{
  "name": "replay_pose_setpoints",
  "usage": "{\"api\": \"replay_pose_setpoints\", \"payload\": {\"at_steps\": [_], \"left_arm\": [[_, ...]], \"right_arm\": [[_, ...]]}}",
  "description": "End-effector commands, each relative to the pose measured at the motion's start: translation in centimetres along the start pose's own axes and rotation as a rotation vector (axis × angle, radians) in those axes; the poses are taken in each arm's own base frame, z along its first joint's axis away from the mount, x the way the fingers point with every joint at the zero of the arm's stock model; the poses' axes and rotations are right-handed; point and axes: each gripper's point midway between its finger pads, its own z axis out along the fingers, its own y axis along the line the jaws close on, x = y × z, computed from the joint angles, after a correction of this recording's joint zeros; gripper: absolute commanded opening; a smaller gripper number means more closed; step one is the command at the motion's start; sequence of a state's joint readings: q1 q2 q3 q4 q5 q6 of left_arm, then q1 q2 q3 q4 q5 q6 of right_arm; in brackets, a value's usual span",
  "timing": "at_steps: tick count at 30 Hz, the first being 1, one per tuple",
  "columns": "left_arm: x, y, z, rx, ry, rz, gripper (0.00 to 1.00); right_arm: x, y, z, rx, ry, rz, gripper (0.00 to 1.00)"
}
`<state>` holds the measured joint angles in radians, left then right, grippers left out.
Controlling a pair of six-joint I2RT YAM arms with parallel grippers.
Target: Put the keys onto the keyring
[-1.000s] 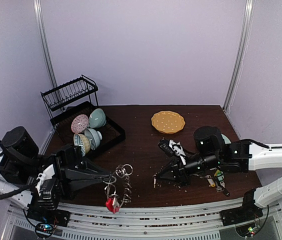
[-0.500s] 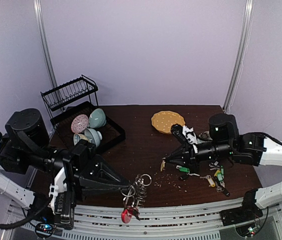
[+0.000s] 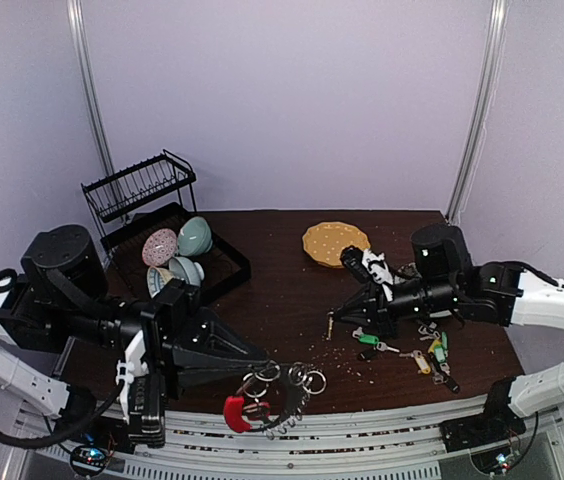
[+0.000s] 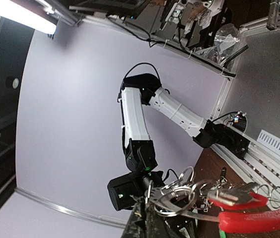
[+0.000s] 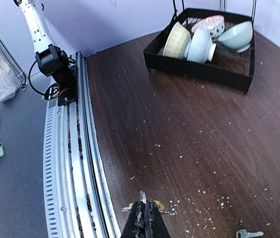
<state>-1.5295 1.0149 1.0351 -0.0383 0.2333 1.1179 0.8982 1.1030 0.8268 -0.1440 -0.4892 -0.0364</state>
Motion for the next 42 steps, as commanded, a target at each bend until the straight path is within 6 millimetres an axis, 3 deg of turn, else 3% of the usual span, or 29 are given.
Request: {"api": "replay_pose_setpoints", "payload": {"at_steps": [1,3,6,12,16,21,25,29,35,42], "left_arm": [[1.8,4.0,-1.9,-0.272,0.028,-0.230,0.00],[2.1,3.4,-2.6,-0.302,0.019,-0.277,0.00],[1.6,3.7,-4.0,-0.355,-0.046,-0.332,0.00],[4.5,4.4,-5.2,-0.470,0.089,-0.405,0.00],[6.8,4.9,-5.3,-0.557,0.178,-0.483,0.00],[7.5,5.2,-4.8,-0.612,0.163,-0.578,0.00],[7.9,4.9,-3.7,-0.590,0.165,-0.612,0.00],[7.8,4.8,-3.1,-0.573,0.156,-0.615,0.00],[9.0,5.5,-2.5,-0.602,0.210,-0.675,0.00],[9.4,5.0,-1.9,-0.574,0.230,-0.687,0.00]], "right_arm": [[4.2,-0.4,2.8,-0.043,0.133,0.199,0.00],[6.1,-0.5,4.2,-0.058,0.188,0.277,0.00],[6.9,-0.5,4.7,-0.066,0.190,0.308,0.00],[3.7,-0.6,2.0,-0.009,0.149,0.226,0.00],[-1.7,2.7,-1.3,-0.133,0.007,0.139,0.00],[-9.5,6.7,-5.8,-0.307,-0.249,0.047,0.00],[-13.2,7.3,-7.2,-0.289,-0.332,-0.014,0.00],[-13.6,6.9,-6.1,-0.184,-0.269,-0.114,0.00],[-13.8,10.0,-5.4,-0.270,-0.247,-0.231,0.00],[-14.0,11.6,-5.2,-0.341,-0.249,-0.261,0.00]]}}
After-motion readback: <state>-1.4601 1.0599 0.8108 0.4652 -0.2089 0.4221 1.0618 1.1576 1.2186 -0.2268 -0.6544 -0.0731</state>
